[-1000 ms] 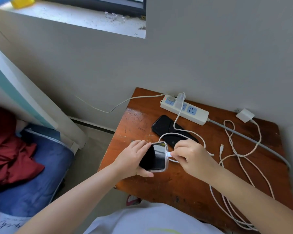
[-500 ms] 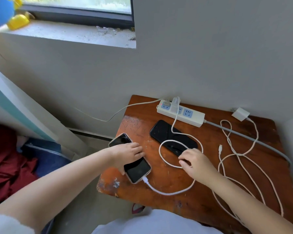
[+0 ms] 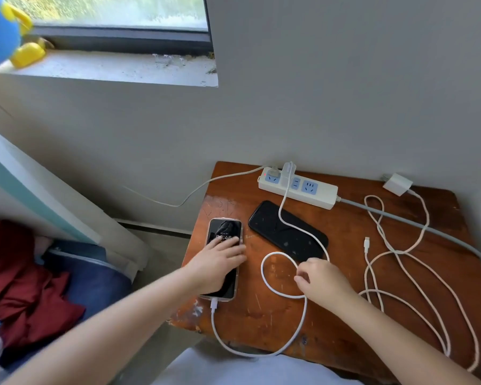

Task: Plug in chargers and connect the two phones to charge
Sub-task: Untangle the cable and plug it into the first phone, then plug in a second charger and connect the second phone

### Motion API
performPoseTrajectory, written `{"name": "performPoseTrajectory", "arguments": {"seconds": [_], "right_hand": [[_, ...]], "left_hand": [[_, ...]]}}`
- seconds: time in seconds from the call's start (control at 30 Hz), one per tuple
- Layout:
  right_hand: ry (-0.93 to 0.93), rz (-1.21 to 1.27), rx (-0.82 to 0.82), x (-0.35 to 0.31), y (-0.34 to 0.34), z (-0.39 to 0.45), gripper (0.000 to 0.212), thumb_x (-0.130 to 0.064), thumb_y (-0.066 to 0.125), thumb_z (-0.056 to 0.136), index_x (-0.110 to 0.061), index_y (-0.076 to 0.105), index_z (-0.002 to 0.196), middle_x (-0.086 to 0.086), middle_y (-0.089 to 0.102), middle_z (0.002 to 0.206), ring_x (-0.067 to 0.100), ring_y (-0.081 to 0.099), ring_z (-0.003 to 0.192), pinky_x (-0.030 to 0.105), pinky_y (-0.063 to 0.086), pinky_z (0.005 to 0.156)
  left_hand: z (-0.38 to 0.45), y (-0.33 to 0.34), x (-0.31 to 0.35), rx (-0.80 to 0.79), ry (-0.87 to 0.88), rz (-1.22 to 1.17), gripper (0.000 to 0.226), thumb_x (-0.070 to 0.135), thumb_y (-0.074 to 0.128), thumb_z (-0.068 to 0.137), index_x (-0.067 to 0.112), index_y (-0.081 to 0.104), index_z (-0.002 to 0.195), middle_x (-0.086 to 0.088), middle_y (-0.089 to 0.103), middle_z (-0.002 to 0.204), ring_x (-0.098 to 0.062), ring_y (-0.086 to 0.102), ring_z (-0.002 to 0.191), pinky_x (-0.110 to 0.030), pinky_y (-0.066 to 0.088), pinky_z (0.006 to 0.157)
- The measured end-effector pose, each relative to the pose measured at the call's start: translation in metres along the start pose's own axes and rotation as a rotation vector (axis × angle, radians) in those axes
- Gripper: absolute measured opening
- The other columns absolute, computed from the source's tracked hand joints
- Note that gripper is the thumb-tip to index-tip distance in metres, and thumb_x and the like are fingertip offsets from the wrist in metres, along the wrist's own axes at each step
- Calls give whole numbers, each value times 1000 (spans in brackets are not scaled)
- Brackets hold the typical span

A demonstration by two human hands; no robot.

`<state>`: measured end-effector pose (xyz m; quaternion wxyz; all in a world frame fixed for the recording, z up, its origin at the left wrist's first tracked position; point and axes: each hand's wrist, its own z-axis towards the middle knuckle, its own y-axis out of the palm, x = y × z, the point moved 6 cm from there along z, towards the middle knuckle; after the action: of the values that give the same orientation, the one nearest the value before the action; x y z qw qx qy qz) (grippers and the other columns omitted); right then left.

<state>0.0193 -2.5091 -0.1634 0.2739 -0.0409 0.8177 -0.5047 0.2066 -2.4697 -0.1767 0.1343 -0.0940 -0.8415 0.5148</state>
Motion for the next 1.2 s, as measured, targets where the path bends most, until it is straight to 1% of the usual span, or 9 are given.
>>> {"name": "performPoseTrajectory", "arguments": {"seconds": [0.07, 0.1, 0.17, 0.27, 0.5, 0.63, 0.9, 1.07, 1.2], "right_hand": [[19, -4, 10, -3, 3, 0, 17, -23, 53, 89, -12, 62, 98, 5, 64, 103, 7, 51, 74, 4, 28, 49], [27, -9, 13, -4, 5, 0, 15, -23, 54, 88, -12, 61, 96, 5, 64, 102, 7, 50, 73, 5, 29, 49], [37, -28, 18, -7, 6, 1, 12, -22, 54, 88, -12, 60, 94, 5, 64, 101, 10, 55, 75, 8, 37, 56], [30, -47, 37, -8, 7, 0, 16, -22, 52, 89, -13, 59, 101, 5, 62, 104, 13, 60, 85, 14, 43, 65], [-136, 43, -41, -12, 14, -1, 21, -22, 50, 90, -14, 62, 106, 2, 61, 113, 8, 55, 98, 6, 37, 73], [-198, 94, -48, -17, 7, 4, 22, -17, 49, 90, -13, 63, 106, 3, 63, 111, 9, 54, 100, 7, 36, 77], [-139, 85, -1, -5, -5, 14, 23, -18, 48, 91, -12, 60, 109, 4, 62, 115, 13, 52, 107, 18, 41, 86], [-132, 97, 146, -2, -13, 14, 21, -12, 51, 89, -8, 63, 105, 9, 63, 112, 17, 51, 109, 18, 36, 88], [-67, 124, 246, 12, -25, 14, 21, -6, 53, 87, -3, 63, 105, 14, 62, 114, 23, 49, 112, 25, 37, 93]], "left_hand": [[-6, 2, -6, 218, -370, -212, 58, 25, 43, 91, 20, 16, 141, -6, 7, 155, -26, -7, 141, -45, -1, 114], [-9, 8, -5, 255, -523, -284, 62, 37, 43, 91, 20, 12, 142, -9, 4, 155, -30, -8, 141, -47, 1, 114], [-7, 21, 1, 240, -670, -356, 71, 49, 42, 88, 19, 6, 142, -13, -1, 154, -34, -9, 140, -48, 3, 114], [-5, 31, 4, 256, -667, -294, 69, 48, 36, 91, 15, 4, 142, -15, 0, 154, -36, -7, 140, -47, 4, 114], [-11, 39, -12, 263, -551, -216, 67, 50, 34, 91, 19, 5, 142, -9, 2, 155, -30, -7, 141, -44, 4, 114], [-15, 42, -11, 289, -592, -243, 65, 51, 33, 91, 20, 7, 142, -7, 4, 155, -28, -4, 141, -45, 10, 114], [-13, 41, -3, 308, -712, -277, 64, 52, 30, 91, 20, 7, 142, -6, 5, 155, -27, -2, 142, -44, 14, 113], [-12, 41, 2, 286, -766, -292, 65, 53, 27, 91, 20, 3, 142, -5, 2, 155, -26, -3, 142, -44, 17, 112], [-13, 40, 6, 282, -800, -294, 65, 52, 27, 92, 19, 2, 142, -6, 1, 155, -26, -3, 142, -44, 19, 111]]}}
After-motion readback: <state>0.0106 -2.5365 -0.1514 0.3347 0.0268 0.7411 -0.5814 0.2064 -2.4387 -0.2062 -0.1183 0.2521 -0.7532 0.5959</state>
